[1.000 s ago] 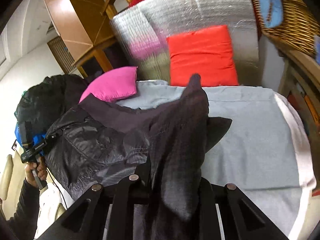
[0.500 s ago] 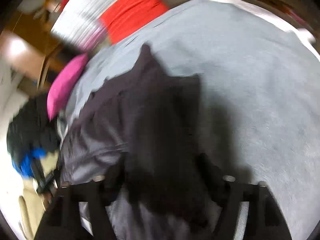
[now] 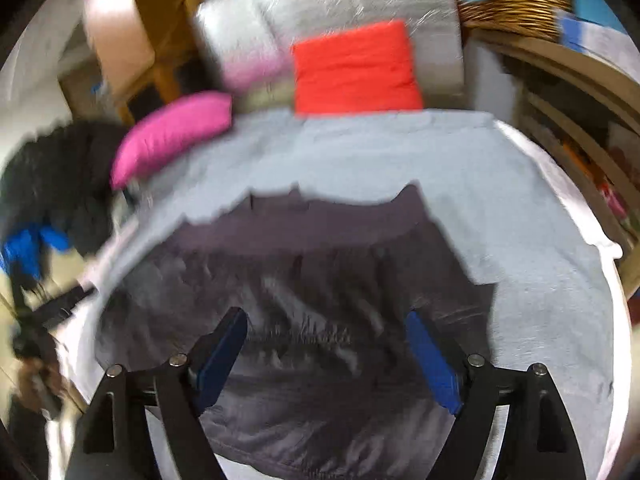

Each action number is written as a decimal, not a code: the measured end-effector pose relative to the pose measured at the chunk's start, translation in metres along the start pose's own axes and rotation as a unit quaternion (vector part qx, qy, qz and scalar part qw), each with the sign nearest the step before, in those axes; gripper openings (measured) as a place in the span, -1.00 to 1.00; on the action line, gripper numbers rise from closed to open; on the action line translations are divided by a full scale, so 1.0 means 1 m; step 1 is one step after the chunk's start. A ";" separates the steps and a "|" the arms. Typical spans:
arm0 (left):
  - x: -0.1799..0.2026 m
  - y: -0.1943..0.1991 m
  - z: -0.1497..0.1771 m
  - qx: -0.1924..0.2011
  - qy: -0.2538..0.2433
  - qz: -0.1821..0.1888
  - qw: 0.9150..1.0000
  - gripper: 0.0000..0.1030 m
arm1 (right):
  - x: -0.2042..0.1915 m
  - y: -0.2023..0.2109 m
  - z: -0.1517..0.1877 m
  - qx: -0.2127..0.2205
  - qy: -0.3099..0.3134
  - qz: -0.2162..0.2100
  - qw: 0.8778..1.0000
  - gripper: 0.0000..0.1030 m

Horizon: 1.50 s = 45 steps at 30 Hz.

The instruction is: Fold large clothes

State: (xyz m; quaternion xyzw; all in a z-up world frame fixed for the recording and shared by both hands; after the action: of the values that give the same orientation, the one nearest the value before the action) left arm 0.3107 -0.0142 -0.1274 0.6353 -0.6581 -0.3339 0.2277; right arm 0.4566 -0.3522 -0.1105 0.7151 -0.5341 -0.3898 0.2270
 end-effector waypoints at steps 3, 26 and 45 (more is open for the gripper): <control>0.018 -0.007 0.002 -0.007 -0.007 0.012 1.000 0.47 | 0.012 -0.029 0.014 -0.031 0.007 0.045 0.998 0.64; 0.061 -0.044 0.012 -0.063 -0.026 -0.019 0.997 0.54 | 0.028 -0.065 0.010 -0.057 -0.021 0.094 0.994 0.84; 0.110 -0.018 0.045 -0.059 -0.055 -0.027 0.996 0.59 | -0.017 -0.025 0.075 0.001 0.050 0.117 0.992 0.95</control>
State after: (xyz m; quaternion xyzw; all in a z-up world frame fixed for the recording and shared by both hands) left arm 0.2810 -0.1154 -0.1848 0.6191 -0.6313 -0.4123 0.2192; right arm 0.4090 -0.3209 -0.1676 0.6664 -0.6023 -0.3239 0.2970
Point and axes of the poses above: each gripper's, at about its wrist camera, not at the fingertips, and y roughly against the way its jaws point, x to its right, z to its underside, the point moved 8 cm from there along -y, roughly the way its jaws point, and after that the axes turned 10 degrees about -y, right-handed, at the moved point
